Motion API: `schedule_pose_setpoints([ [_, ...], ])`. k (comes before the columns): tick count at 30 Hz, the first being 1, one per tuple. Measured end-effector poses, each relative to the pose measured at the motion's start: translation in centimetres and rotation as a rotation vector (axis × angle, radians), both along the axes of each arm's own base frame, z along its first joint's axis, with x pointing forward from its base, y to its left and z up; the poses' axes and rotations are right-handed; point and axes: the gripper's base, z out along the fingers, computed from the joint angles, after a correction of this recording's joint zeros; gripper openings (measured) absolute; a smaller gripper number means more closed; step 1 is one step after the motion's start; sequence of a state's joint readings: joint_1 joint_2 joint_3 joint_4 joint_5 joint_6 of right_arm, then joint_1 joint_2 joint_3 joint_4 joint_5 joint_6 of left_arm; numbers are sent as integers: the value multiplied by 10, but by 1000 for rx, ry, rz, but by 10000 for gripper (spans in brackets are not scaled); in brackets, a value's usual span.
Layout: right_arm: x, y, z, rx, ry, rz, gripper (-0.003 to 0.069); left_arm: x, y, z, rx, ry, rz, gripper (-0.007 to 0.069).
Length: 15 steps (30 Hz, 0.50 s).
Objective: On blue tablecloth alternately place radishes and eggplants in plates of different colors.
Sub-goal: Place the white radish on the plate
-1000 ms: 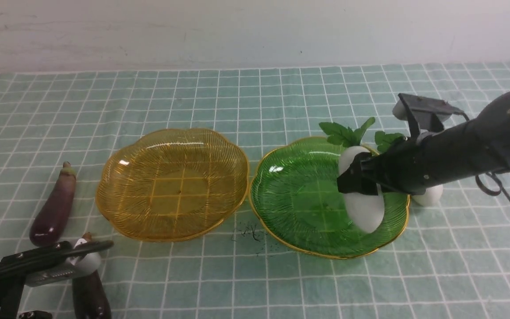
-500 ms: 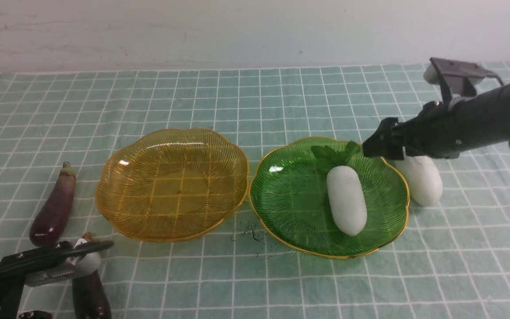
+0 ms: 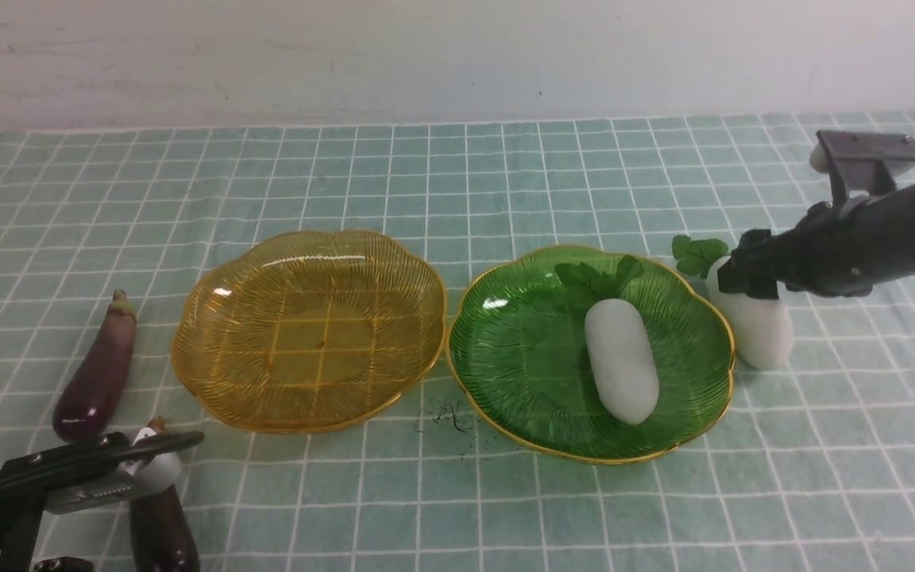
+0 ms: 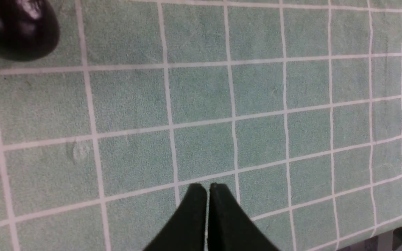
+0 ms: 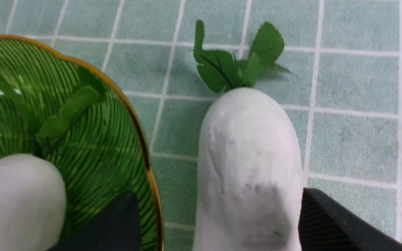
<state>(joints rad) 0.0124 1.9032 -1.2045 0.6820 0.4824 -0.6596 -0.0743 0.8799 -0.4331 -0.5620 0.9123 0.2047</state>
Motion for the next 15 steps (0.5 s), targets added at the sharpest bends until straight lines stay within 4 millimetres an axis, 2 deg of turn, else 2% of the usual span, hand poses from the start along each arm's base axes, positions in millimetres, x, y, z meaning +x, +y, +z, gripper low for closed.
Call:
schedule_pose_setpoints([
  [5, 3, 0, -21, 0, 44, -9, 521, 0, 0, 0, 0, 0, 0, -6],
  [7, 4, 0, -21, 1, 45, -10, 510, 0, 0, 0, 0, 0, 0, -6],
  [11, 4, 0, -19, 9, 45, -13, 414, 0, 0, 0, 0, 0, 0, -6],
  [15, 2, -1, -12, 8, 33, -8, 408, 0, 0, 0, 1, 0, 0, -6],
])
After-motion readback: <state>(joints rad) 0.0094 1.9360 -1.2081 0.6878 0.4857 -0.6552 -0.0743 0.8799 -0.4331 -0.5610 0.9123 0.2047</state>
